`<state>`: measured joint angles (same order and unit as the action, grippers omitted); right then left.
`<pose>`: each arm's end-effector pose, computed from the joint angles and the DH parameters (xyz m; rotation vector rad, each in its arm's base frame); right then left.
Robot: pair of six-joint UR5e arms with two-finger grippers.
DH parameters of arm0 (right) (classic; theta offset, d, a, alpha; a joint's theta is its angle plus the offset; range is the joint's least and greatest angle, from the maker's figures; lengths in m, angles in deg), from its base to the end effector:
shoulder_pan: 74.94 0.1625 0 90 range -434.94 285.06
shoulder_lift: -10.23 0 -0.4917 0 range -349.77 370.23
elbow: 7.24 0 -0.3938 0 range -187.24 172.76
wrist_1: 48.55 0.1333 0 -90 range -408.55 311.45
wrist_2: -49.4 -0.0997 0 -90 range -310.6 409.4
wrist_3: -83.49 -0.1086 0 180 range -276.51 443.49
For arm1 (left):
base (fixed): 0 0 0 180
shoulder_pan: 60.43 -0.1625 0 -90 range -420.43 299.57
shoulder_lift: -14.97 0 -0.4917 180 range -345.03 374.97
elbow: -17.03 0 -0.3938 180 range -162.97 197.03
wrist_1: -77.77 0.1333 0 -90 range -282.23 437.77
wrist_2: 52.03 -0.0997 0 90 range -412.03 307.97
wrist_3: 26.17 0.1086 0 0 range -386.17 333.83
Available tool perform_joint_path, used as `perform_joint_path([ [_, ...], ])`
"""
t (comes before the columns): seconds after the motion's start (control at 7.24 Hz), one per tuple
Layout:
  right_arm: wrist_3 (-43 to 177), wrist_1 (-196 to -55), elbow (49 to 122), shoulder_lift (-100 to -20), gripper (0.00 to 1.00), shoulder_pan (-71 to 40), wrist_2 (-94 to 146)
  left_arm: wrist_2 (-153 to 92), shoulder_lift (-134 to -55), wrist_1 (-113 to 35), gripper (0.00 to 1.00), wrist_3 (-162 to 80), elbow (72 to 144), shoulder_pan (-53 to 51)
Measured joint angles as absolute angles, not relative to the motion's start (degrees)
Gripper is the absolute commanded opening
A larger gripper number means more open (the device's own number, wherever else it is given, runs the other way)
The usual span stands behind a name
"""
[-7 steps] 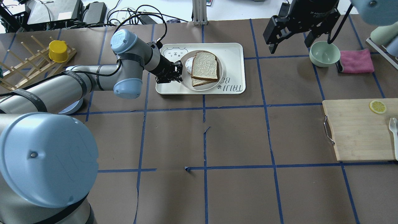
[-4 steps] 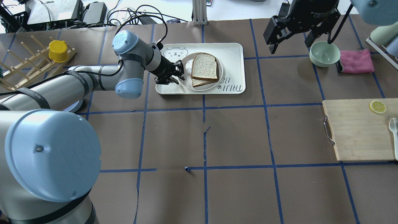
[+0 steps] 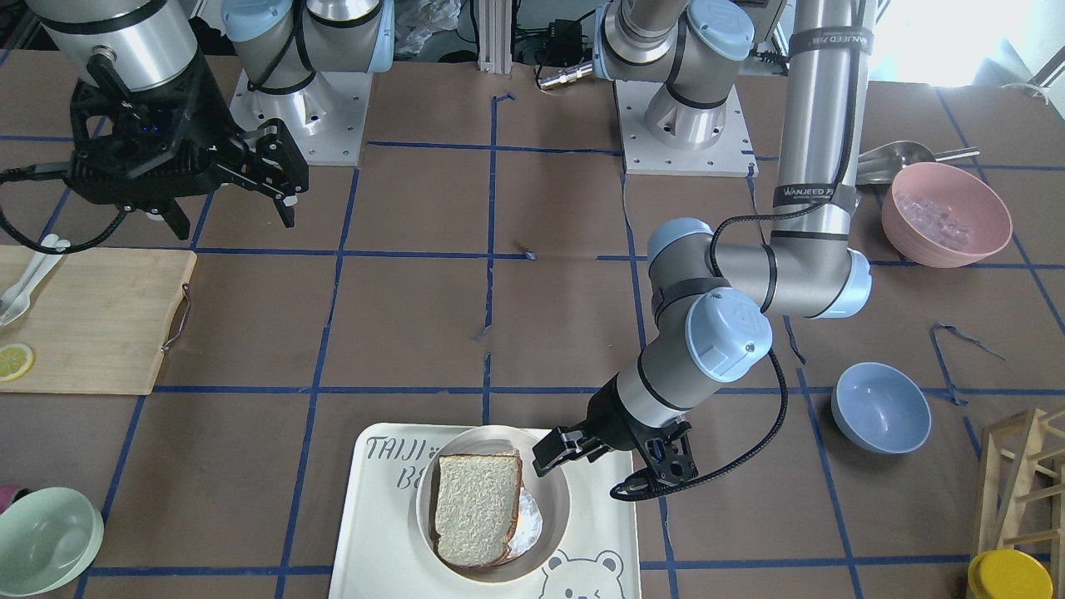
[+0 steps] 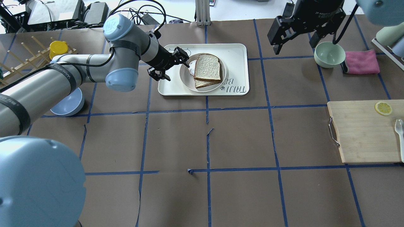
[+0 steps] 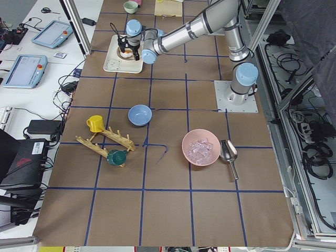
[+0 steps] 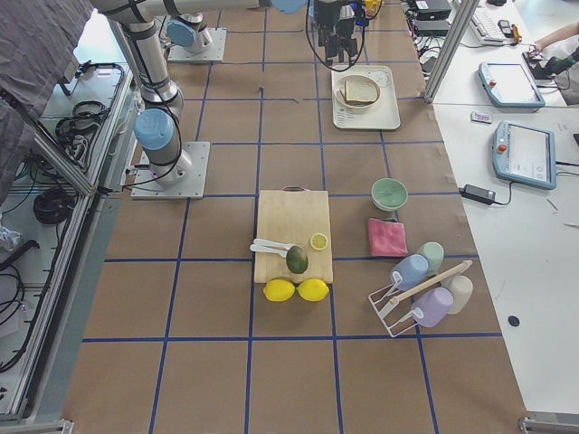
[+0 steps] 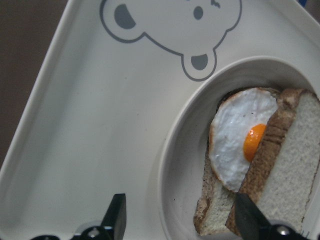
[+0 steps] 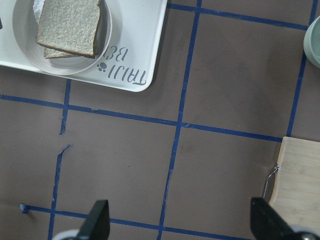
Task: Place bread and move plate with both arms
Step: 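Release the plate and draw the left gripper back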
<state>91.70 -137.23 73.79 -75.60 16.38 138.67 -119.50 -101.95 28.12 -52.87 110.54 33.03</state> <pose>0.1470 -0.5310 0.5835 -0.2607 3.1202 -0.0961 -0.2155 -0.6659 0.3198 0.5012 -2.6705 0.0869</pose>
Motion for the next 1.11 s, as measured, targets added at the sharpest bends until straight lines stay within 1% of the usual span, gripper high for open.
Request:
perform_joint_path([
  [0.41, 91.72, -137.23, 73.79, -75.60, 1.00, 16.38, 138.76, -122.87, -89.94, 7.43, 1.00, -52.19, 109.59, 34.40],
  [0.69, 91.37, -137.18, 73.79, -75.63, 1.00, 16.38, 138.79, -127.62, -82.82, -3.78, 1.00, -51.07, 109.70, 36.57],
  [0.97, 91.10, -137.29, 73.79, -75.64, 1.00, 16.38, 138.79, -132.43, -76.63, -11.91, 1.00, -42.61, 109.90, 37.24],
  [1.11, 91.07, -137.31, 73.79, -75.63, 1.00, 16.38, 138.79, -135.89, -74.65, -13.45, 1.00, -37.29, 109.97, 37.21],
])
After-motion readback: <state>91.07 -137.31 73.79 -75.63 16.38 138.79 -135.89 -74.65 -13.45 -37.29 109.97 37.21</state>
